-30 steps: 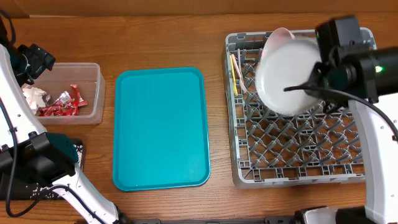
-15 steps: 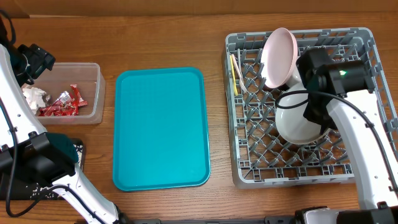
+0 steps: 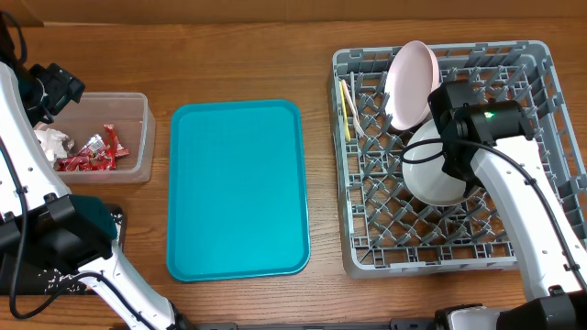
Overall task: Sort waste into correct bins and load items into the dishwasher rack
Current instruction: 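Lift the grey plate and stand it upright in the rack, then release the plate and withdraw the right gripper from the rack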
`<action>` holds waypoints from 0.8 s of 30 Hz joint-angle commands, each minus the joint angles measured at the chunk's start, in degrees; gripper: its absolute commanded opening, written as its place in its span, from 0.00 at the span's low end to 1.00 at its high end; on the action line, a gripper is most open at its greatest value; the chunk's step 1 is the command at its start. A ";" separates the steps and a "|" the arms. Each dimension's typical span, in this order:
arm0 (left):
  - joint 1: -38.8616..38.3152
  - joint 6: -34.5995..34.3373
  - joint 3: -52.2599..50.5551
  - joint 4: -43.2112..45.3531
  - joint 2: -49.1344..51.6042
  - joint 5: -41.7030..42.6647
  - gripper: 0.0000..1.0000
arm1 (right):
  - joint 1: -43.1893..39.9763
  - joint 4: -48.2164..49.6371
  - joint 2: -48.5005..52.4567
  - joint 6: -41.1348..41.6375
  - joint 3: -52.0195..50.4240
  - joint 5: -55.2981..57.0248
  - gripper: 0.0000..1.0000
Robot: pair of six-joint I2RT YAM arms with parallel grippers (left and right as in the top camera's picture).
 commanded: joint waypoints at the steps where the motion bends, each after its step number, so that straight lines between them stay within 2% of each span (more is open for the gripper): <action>1: -0.26 1.14 0.57 -0.13 -1.60 0.11 1.00 | 1.49 -0.13 -1.33 -0.15 -0.39 4.17 0.04; 5: -0.15 1.14 0.57 -0.11 -1.60 0.11 1.00 | 8.02 -0.13 -1.33 -0.15 -0.39 5.40 0.04; 7: -0.15 1.14 0.57 -0.13 -1.60 0.09 1.00 | 10.64 0.09 -1.33 -0.13 -0.39 5.35 0.08; 8: -0.15 1.14 0.57 -0.13 -1.60 0.11 1.00 | 12.09 0.28 -1.33 -0.13 -0.39 5.31 0.15; 9: -0.20 1.14 0.57 -0.13 -1.60 0.11 1.00 | 12.98 0.28 -1.33 -0.13 -0.39 5.27 0.24; 10: -0.26 1.14 0.57 -0.13 -1.60 0.11 1.00 | 13.97 0.24 -1.33 -0.15 -0.39 4.81 0.42; 12: -0.26 1.14 0.57 -0.13 -1.60 0.09 1.00 | 15.74 0.37 -1.33 -0.13 -0.35 2.34 1.00; 18: -0.26 1.14 0.57 -0.13 -1.60 0.11 1.00 | 16.57 0.11 -1.46 -0.13 3.54 -8.57 1.00; 24: -0.26 1.14 0.57 -0.13 -1.60 0.11 1.00 | 15.56 -4.11 -3.02 -0.15 16.98 -12.28 1.00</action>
